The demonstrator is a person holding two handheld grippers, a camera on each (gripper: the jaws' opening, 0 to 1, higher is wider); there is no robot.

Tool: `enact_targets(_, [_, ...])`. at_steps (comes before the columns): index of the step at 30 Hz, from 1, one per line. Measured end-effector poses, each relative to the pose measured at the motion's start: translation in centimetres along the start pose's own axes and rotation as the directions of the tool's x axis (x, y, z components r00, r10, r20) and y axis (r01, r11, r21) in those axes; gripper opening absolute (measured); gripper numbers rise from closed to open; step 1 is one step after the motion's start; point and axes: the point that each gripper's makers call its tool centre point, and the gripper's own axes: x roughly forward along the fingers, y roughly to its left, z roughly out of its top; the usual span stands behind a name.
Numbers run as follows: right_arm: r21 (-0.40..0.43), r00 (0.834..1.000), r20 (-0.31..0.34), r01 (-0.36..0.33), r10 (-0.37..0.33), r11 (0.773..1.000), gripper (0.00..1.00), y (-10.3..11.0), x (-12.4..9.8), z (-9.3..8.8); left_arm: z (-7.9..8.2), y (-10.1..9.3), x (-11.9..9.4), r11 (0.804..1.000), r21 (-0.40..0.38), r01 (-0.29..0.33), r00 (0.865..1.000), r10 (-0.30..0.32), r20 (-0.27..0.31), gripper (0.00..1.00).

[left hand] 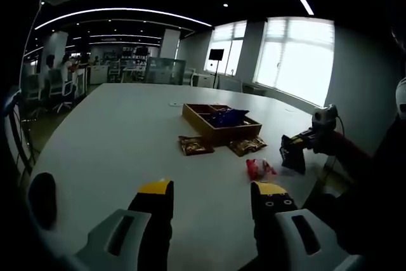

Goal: Pick up the scattered marshmallows, QQ candies, Oreo cookies, and mixed nuts on the table and sort them into separate containers

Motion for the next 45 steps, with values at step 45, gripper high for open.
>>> enact_targets(45, [-0.094, 0.993, 0.095, 0.08, -0.071, 0.992, 0.0, -6.4, -0.4, 7.6, 0.0, -0.4, -0.1, 1.0, 0.007, 0.007, 1.0, -0.007, -0.013, 0.53])
